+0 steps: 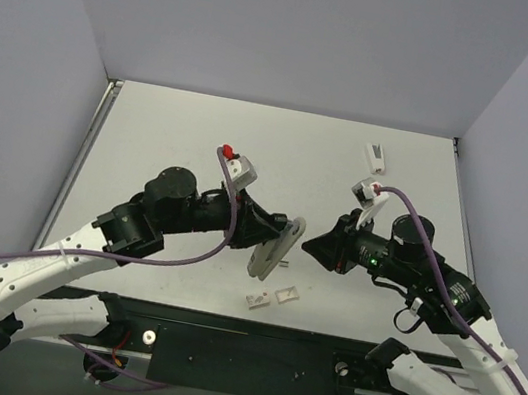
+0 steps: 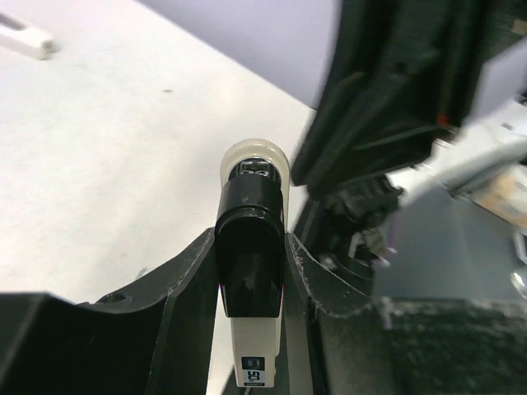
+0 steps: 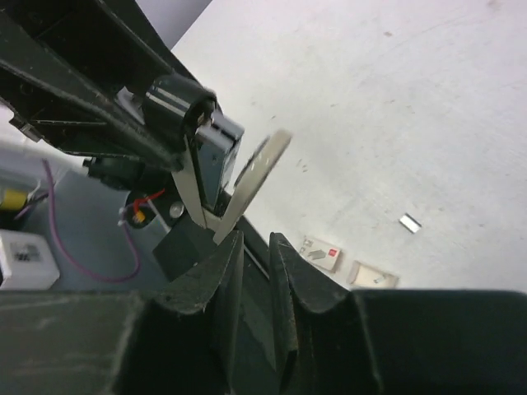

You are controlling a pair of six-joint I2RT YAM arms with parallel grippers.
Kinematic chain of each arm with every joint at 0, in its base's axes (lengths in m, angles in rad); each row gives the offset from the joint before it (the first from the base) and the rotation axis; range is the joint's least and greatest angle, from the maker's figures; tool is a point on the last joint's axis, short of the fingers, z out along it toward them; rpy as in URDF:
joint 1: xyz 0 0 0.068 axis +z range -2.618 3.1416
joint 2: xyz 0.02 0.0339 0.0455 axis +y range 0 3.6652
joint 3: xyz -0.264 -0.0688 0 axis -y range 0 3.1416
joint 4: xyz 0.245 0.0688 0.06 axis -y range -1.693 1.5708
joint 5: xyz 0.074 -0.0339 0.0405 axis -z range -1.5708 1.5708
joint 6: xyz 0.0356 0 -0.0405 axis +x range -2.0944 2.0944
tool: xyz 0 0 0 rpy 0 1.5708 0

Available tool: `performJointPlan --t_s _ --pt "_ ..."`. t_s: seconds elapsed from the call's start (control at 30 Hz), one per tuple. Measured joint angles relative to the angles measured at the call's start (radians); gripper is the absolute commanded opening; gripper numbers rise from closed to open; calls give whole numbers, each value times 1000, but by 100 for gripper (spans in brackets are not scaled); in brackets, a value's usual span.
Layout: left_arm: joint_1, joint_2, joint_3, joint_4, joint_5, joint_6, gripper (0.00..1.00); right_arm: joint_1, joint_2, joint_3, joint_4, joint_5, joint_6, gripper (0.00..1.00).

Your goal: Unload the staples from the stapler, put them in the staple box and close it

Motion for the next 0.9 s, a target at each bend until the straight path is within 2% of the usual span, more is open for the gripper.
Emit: performJointPlan --t_s 0.17,0.37,0.63,0.9 --pt "50 116 150 -136 -188 46 0 -23 -40 -16 -23 171 43 20" --pt "148 273 304 -218 -299 68 0 -42 -48 -61 -60 333 88 26" --pt "310 518 427 -282 -400 67 0 -49 -39 -117 -83 446 132 28" --pt "420 788 587 -356 -486 66 0 -57 -39 -162 -84 502 158 30"
